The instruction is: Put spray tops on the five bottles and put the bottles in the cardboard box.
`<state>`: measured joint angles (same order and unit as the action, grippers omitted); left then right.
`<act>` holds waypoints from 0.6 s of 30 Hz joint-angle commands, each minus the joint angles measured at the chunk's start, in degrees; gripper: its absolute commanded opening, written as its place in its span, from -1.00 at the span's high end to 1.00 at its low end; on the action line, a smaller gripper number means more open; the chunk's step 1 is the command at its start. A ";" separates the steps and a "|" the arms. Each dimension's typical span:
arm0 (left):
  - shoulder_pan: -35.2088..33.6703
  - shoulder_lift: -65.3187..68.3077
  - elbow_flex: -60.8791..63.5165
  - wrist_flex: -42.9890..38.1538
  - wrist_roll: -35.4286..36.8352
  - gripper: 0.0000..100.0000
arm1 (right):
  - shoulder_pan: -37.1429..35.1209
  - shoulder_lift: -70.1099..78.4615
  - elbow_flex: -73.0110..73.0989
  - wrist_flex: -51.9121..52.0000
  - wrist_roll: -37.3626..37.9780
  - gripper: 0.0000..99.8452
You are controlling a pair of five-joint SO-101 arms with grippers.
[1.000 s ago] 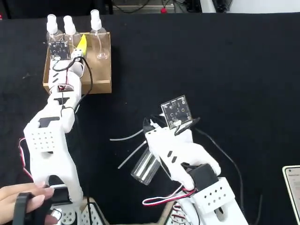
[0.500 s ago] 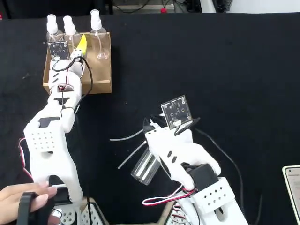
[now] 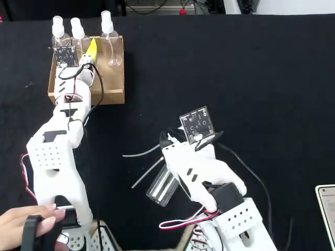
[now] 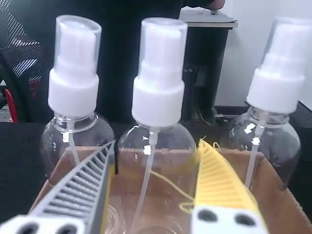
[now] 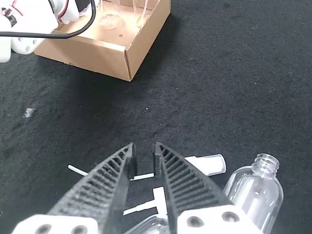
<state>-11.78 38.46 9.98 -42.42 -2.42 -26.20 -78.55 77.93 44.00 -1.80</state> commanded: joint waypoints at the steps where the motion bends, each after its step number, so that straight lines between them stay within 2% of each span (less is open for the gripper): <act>1: 1.27 -0.18 -1.89 -0.97 0.35 0.73 | 0.88 -1.36 -0.66 -1.23 0.44 0.88; 8: 1.27 3.69 -3.12 -1.14 0.35 0.59 | 0.88 -1.36 -0.66 -1.23 0.44 0.88; 18: 1.19 3.52 -3.65 -1.41 0.35 0.61 | 0.88 -1.36 -0.66 -1.32 0.53 0.88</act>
<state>-11.87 42.24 8.22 -43.47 -2.24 -26.20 -78.55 77.93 44.00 -1.80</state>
